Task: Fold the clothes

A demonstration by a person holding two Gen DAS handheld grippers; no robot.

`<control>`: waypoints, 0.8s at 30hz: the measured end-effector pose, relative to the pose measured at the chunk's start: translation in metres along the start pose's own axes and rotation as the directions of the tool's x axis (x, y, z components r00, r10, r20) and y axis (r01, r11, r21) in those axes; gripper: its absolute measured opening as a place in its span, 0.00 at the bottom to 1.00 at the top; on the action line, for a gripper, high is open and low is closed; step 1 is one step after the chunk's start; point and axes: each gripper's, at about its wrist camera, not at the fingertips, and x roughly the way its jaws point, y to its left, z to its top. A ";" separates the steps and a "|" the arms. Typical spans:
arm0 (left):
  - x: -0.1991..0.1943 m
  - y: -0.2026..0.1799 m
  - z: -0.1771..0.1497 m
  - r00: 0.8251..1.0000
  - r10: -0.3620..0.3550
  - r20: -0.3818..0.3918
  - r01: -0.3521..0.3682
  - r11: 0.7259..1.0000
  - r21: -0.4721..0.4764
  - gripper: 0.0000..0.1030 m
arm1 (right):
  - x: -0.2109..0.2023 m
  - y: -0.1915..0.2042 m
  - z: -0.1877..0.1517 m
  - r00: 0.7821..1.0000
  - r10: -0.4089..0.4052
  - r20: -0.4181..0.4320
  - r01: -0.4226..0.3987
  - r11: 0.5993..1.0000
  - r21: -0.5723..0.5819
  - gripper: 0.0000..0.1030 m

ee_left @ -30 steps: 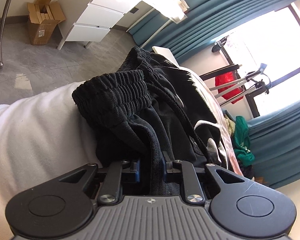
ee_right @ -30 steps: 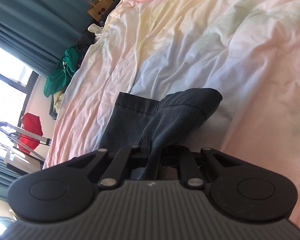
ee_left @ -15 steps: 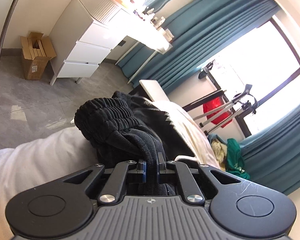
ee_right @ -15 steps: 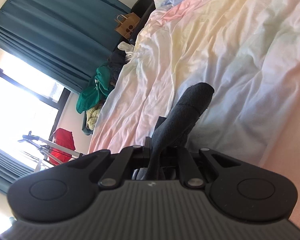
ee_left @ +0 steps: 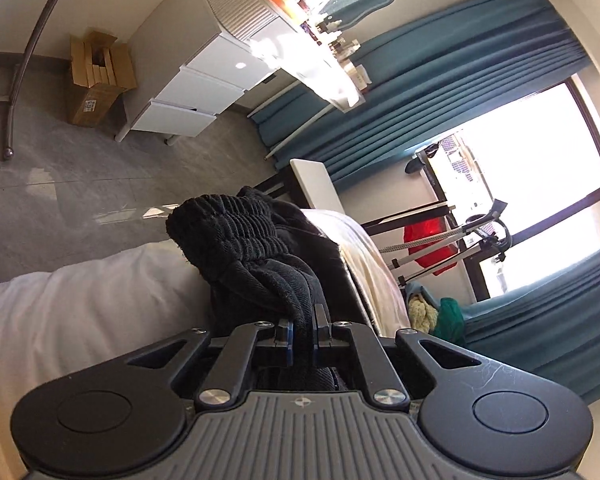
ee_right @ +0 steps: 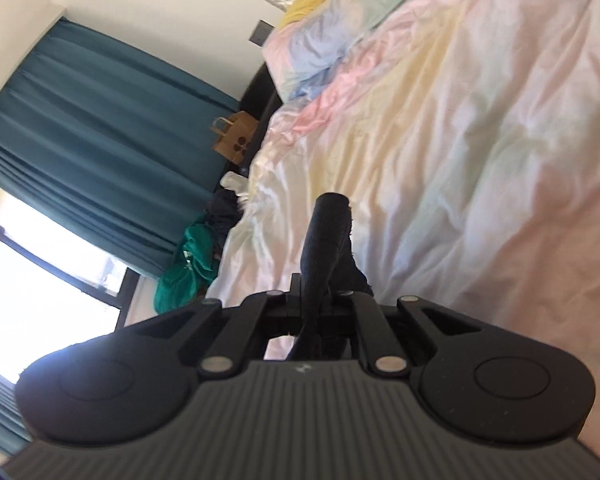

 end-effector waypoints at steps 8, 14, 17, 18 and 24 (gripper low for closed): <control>-0.012 0.079 -0.025 0.999 0.017 -0.034 -0.021 0.991 -0.132 0.09 | -0.004 -0.044 -0.002 0.982 -0.149 -0.114 0.157 0.985 0.071 0.07; -0.021 0.048 -0.032 0.999 0.045 0.012 -0.045 0.998 0.033 0.09 | -0.023 0.003 -0.004 0.997 -0.064 0.038 0.069 0.985 -0.156 0.07; -0.012 0.044 -0.039 0.989 0.144 -0.013 -0.142 0.983 0.115 0.10 | -0.010 -0.003 -0.004 0.985 -0.174 0.004 0.172 0.966 -0.192 0.07; -0.009 0.042 -0.041 0.984 0.177 -0.019 -0.173 0.975 0.142 0.11 | -0.003 -0.011 -0.005 0.973 -0.229 -0.025 0.220 0.956 -0.194 0.07; -0.011 0.023 -0.052 0.963 0.271 -0.004 -0.260 0.928 0.269 0.23 | 0.008 -0.021 -0.011 0.947 -0.316 -0.062 0.294 0.927 -0.231 0.08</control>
